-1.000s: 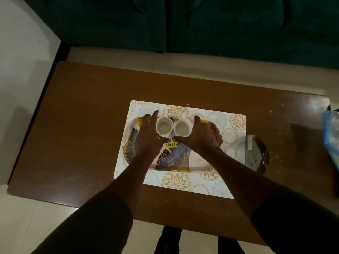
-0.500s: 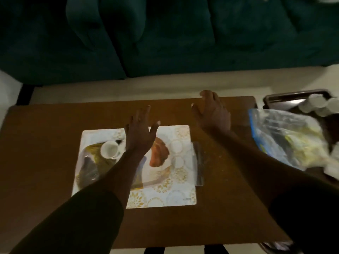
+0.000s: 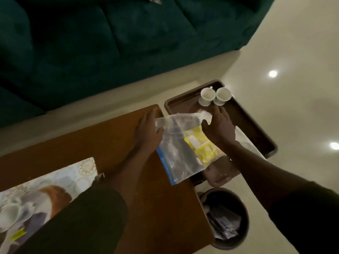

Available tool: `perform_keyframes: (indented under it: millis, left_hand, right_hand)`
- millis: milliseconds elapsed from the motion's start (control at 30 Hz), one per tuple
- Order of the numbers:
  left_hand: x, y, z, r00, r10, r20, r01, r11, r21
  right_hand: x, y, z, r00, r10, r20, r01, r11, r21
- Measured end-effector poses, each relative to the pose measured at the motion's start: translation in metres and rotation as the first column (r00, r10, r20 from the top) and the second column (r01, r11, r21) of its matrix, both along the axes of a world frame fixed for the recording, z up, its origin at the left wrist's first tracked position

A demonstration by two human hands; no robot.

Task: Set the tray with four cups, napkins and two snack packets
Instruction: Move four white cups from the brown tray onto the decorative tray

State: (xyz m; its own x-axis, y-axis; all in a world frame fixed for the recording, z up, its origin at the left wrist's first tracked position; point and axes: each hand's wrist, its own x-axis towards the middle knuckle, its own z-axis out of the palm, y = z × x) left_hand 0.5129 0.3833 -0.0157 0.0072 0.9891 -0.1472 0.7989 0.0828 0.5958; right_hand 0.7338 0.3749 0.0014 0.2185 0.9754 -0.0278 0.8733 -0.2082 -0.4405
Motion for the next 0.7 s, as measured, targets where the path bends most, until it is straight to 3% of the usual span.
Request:
perform_keyframes:
  millis: [133, 300, 533, 700]
  left_hand:
    - [0.056, 0.025, -0.013, 0.992, -0.086, 0.093, 0.088, 0.996, -0.019]
    - [0.112, 0.059, -0.032, 0.984, -0.096, 0.149, 0.103, 0.994, -0.041]
    - [0.171, 0.103, -0.055, 0.97, -0.226, 0.085, 0.219, 0.971, 0.091]
    - [0.195, 0.128, -0.067, 0.971, -0.238, 0.015, 0.234, 0.965, 0.12]
  right_hand:
    - [0.054, 0.013, -0.014, 0.991, -0.124, -0.056, 0.121, 0.991, -0.053]
    - [0.101, 0.055, -0.035, 0.986, -0.138, -0.089, 0.13, 0.987, -0.092]
    - [0.128, 0.105, -0.059, 0.985, 0.172, 0.003, -0.172, 0.985, 0.002]
    - [0.128, 0.126, -0.07, 0.924, 0.347, 0.162, -0.332, 0.937, -0.111]
